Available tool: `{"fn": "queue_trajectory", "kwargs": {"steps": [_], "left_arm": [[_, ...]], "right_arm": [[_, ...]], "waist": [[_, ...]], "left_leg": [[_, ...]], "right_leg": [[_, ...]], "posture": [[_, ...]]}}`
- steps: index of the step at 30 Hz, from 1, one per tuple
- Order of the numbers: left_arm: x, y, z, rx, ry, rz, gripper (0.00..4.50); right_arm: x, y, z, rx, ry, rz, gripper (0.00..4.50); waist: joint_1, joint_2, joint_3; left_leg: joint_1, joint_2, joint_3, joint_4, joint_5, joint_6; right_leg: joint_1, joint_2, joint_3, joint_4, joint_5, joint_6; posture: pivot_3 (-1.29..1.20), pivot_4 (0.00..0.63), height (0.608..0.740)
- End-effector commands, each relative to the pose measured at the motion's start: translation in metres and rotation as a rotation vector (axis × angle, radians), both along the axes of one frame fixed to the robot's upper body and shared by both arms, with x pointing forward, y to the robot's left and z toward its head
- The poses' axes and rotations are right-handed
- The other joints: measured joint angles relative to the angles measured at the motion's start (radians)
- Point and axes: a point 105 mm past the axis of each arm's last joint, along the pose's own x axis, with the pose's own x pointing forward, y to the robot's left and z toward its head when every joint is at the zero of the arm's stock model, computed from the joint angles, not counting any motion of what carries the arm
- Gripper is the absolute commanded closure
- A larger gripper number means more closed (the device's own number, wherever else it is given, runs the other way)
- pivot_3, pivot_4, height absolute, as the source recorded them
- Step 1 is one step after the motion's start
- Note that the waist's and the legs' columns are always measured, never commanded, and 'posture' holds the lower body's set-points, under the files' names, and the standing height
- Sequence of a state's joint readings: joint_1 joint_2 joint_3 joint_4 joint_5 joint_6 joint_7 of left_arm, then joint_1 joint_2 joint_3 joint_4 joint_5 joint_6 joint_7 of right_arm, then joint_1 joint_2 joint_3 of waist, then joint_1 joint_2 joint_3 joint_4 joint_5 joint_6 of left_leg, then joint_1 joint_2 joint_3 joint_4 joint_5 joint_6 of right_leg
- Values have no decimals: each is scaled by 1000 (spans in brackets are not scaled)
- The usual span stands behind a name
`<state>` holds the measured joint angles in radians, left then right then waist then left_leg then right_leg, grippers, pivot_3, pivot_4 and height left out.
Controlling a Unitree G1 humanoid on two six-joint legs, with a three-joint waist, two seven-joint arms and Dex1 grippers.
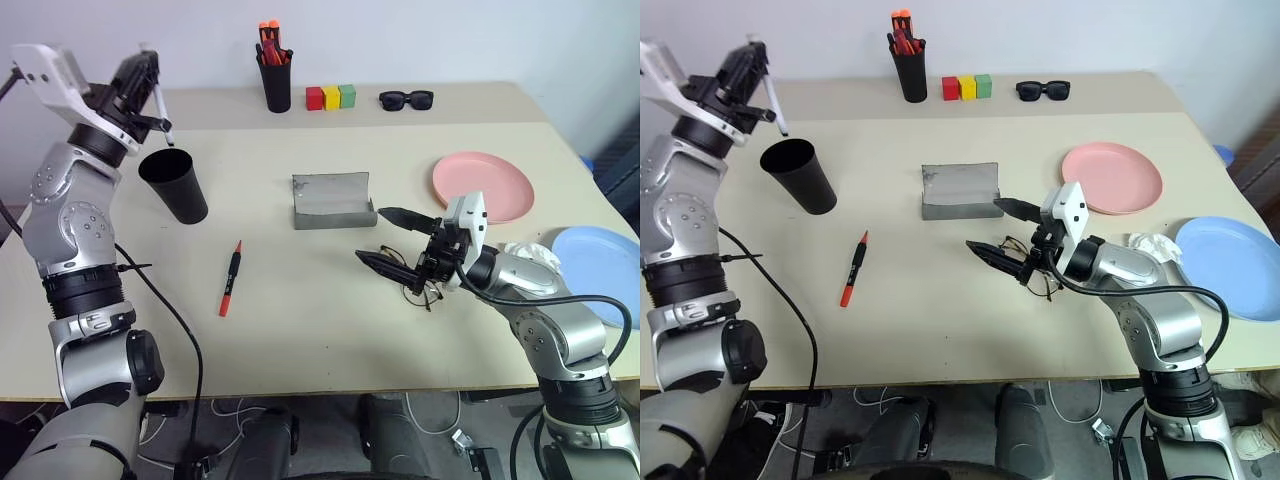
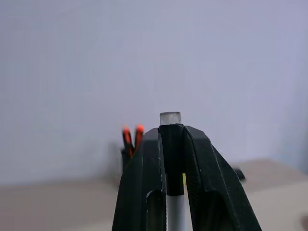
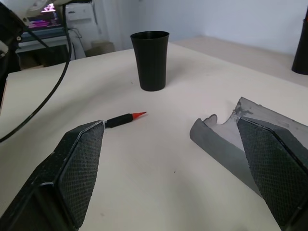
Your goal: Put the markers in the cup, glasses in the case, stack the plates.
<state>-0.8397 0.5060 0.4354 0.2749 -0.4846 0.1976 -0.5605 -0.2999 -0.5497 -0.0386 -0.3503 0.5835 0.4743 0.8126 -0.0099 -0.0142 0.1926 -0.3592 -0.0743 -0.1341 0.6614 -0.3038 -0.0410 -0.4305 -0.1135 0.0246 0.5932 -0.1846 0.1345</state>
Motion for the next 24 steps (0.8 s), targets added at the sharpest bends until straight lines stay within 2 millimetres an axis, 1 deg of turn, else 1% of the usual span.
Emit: {"fn": "queue_trajectory", "kwargs": {"steps": [1, 2, 5, 6, 9, 12, 16, 18, 24], "left_arm": [[-11, 6, 8, 101, -120, 32, 4445], [-10, 8, 3, 121, -125, 33, 4445], [-6, 25, -23, 139, -116, 89, 4445], [-6, 27, -26, 151, -122, 93, 4445], [-5, 32, -18, 124, -158, 111, 4445], [-1, 33, -20, 116, -155, 83, 4445], [4, 31, -26, 91, -149, 32, 4445], [7, 31, -33, 72, -141, 19, 4445], [17, 28, -44, 93, -111, 38, 4445]], "right_arm": [[-4, 1, 12, 16, -52, 7, 0], [-4, 1, 11, 12, -51, 7, 0], [-4, 1, 8, 8, -43, 7, 0], [-4, 1, 8, 6, -41, 8, 0], [-4, 0, 8, 4, -36, 11, 0], [-4, 0, 8, -2, -35, 12, 0], [-3, 0, 10, 2, -37, 12, 0], [-2, 0, 10, 1, -38, 12, 0], [-2, -1, 9, -8, -39, 6, 0]], "waist": [[-1, 0, 0], [-1, 0, 0], [-3, 0, 0], [-3, 0, 0], [-1, -1, 0], [2, -1, 0], [-1, -1, 0], [-4, -1, 0], [-3, -1, 0]], "left_leg": [[0, 0, 0, 0, 0, 0], [0, 0, 0, 0, 0, 0], [0, 0, 0, 0, 0, 0], [1, 0, 0, 0, 0, 0], [0, 0, 0, 0, 0, 0], [-1, 0, 0, 1, 0, 0], [0, 0, 0, 1, 0, 0], [0, 0, 0, 1, 0, 1], [0, 0, 0, 1, 0, 1]], "right_leg": [[0, 0, 0, 0, 0, 0], [0, 0, 0, 0, 0, 0], [0, 0, 0, 0, 0, 0], [0, 0, 0, 0, 0, 0], [0, 0, 0, 1, 0, 0], [0, 0, 0, 0, 0, 0], [0, 0, 0, 1, 0, 0], [0, 0, 0, 1, 0, 0], [0, 0, 0, 1, 0, 0]], "posture": [[0, 150, 740], [0, 150, 740], [0, 150, 740], [0, 150, 740], [0, 150, 740], [0, 150, 740], [0, 150, 740], [0, 150, 740], [0, 150, 740]]}}
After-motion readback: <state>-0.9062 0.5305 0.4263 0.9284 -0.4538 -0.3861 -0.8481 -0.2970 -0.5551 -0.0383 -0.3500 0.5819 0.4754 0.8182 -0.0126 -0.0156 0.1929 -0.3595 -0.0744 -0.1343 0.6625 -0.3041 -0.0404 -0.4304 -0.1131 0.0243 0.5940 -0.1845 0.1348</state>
